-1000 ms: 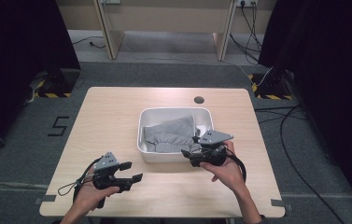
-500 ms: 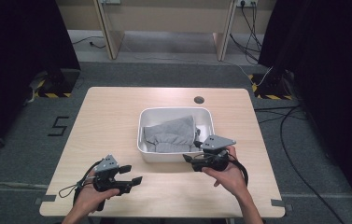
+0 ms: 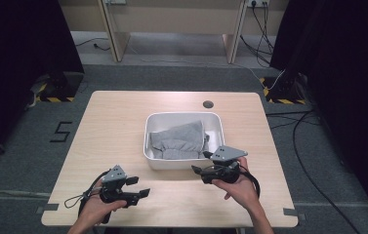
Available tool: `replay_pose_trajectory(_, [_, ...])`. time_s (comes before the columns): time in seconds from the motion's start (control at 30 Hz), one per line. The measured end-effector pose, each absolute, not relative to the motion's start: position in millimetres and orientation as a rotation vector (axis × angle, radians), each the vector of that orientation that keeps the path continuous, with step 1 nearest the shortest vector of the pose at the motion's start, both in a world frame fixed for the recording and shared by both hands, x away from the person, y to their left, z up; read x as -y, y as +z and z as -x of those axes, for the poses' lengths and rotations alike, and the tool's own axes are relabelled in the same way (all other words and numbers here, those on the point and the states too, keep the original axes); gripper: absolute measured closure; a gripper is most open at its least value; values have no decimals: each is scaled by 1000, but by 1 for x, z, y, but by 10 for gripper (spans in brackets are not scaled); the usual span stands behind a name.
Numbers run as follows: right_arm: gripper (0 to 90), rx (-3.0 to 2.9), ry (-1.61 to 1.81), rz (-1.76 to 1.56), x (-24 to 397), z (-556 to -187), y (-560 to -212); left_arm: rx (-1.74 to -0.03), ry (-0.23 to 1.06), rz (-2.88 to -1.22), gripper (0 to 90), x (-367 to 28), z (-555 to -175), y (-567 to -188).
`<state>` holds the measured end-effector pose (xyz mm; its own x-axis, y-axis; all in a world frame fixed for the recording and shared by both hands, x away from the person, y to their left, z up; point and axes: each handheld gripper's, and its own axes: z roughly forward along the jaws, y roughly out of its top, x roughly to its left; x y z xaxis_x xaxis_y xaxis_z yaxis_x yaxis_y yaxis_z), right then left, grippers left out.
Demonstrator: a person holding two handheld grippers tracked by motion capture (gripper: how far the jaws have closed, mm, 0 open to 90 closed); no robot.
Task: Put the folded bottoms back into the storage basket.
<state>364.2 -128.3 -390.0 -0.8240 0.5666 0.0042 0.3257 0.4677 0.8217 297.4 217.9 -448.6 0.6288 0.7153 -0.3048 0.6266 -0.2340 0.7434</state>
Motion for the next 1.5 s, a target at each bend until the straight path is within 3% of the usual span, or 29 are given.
replay_pose_trajectory(0.57, [364, -2454, 1291, -762, 131, -357, -394, -1077, 88, -1964, 305, -218, -294, -460])
replay_pose_trajectory(1.5, [364, -2423, 1272, -816, 159, -336, -416, -1102, 157, -2000, 305, -224, -286, -475])
